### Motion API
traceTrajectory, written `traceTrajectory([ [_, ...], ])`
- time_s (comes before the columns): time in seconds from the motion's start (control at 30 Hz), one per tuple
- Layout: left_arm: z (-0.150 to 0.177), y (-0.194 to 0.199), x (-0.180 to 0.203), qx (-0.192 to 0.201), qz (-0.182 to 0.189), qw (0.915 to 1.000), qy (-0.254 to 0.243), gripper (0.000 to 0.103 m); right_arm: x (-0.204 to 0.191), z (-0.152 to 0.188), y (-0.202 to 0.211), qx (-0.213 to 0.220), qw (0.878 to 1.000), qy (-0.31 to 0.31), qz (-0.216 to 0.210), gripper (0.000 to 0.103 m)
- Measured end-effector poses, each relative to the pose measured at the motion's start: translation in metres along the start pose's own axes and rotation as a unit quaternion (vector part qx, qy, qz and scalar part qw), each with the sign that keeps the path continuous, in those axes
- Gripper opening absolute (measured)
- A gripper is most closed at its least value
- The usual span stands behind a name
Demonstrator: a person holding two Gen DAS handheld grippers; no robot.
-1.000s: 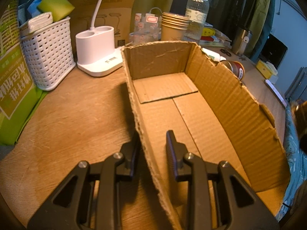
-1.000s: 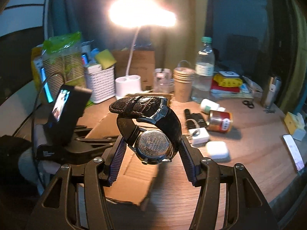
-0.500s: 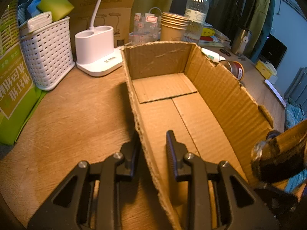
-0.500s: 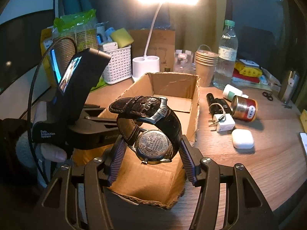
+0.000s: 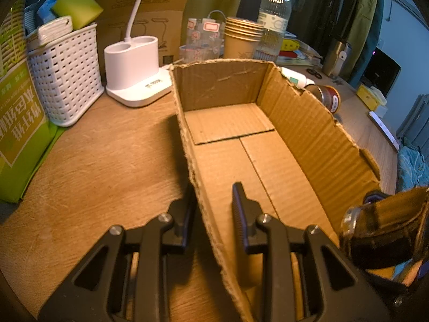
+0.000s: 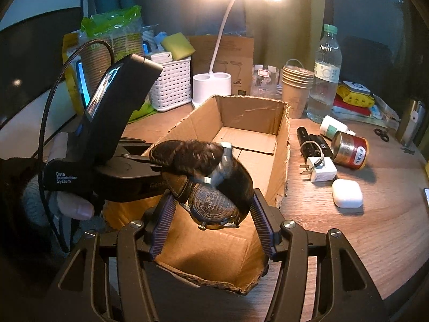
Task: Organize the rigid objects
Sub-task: 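Lift the black-strapped watch with the right tool and lower it into the box, then move the right tool to the white earbud case and grasp it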
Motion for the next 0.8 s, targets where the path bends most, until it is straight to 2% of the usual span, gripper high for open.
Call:
traceTrajectory([
  [0.13,0.0,0.0,0.0,-0.001,0.002,1.0,0.004,0.027,0.0,0.001,0.0,0.004,1.0,0.0,-0.012,0.065],
  [0.47,0.002,0.0,0.002,-0.001,0.003,1.0,0.004,0.027,0.013,0.0,0.015,0.04,0.999,-0.021,-0.029,0.066],
  [0.8,0.003,0.001,0.004,0.001,0.0,1.0,0.007,0.027,0.067,-0.002,0.031,0.074,0.996,-0.055,-0.001,0.066],
])
Point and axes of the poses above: each gripper's, at about its wrist camera, not at the fingertips, and y roughly against the way its jaws point, x to its right, z to its underside, the point moved 1 cm from there along -y, roughly the way its jaws point, and after that the axes turned 11 degrees about y, right-handed, at the moved point
